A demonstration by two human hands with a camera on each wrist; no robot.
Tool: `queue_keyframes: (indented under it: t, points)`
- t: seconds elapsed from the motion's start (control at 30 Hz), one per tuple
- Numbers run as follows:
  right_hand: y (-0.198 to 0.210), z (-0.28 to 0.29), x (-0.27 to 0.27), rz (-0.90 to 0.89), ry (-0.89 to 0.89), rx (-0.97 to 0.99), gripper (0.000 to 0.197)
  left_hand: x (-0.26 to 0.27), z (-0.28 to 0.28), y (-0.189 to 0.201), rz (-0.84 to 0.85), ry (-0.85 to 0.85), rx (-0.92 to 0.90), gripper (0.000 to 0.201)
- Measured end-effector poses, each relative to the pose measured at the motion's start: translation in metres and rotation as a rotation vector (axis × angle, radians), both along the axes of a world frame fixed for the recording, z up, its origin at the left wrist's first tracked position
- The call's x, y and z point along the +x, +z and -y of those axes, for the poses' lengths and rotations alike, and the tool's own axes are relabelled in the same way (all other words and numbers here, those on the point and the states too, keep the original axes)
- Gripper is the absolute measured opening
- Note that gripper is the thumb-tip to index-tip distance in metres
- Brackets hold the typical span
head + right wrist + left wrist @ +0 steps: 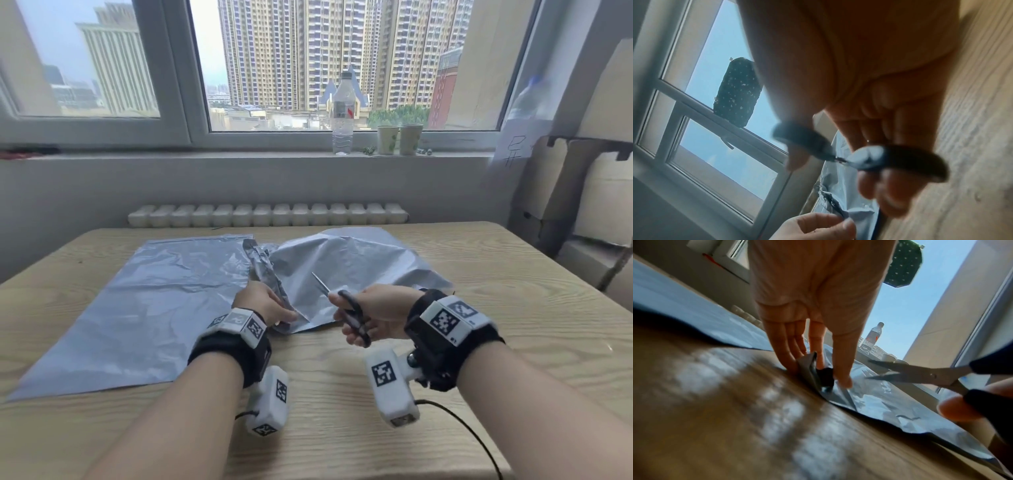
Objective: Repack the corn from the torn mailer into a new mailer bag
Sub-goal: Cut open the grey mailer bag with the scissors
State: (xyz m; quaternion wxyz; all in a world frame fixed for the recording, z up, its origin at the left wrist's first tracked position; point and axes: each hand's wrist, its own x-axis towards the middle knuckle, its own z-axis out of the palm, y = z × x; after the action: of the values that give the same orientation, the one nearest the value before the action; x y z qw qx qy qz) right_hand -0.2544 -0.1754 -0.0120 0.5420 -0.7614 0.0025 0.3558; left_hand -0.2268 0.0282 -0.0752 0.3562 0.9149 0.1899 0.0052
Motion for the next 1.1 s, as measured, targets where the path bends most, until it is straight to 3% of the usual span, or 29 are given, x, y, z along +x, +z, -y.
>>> queue_keyframes:
  t: [0.13,0.37,0.53,0.67,0.73,0.87,1.0,1.1]
  points:
    - [-0.005,-0.002,0.0,-0.026,0.057,-0.086,0.05,0.0,-0.001,0.001,-0.083,-0.033,0.126,0.029]
    - [-0.007,-0.011,-0.007,-0.085,0.131,0.013,0.046,0.003,-0.001,-0.005,0.002,-0.005,0.218,0.022]
    - [-0.006,-0.009,-0.009,-0.09,0.114,0.034,0.046,-0.001,-0.001,0.0,-0.095,-0.054,0.216,0.034]
    - [-0.004,-0.01,-0.015,-0.086,0.124,0.042,0.044,-0.004,0.005,0.0,-0.115,-0.079,0.24,0.025]
    - [-0.003,-0.01,-0.018,-0.082,0.134,0.052,0.044,-0.007,0.004,0.003,-0.116,-0.035,0.177,0.018]
    - [0.001,-0.013,-0.022,-0.078,0.155,0.039,0.044,-0.005,-0.01,0.001,-0.063,0.048,-0.044,0.033]
    - [0.002,-0.021,-0.028,-0.072,0.14,0.027,0.043,-0.012,-0.011,0.003,-0.008,0.042,-0.182,0.007]
    - [0.003,-0.029,-0.031,-0.073,0.112,0.029,0.039,-0.016,-0.011,0.003,-0.002,0.052,-0.227,0.011]
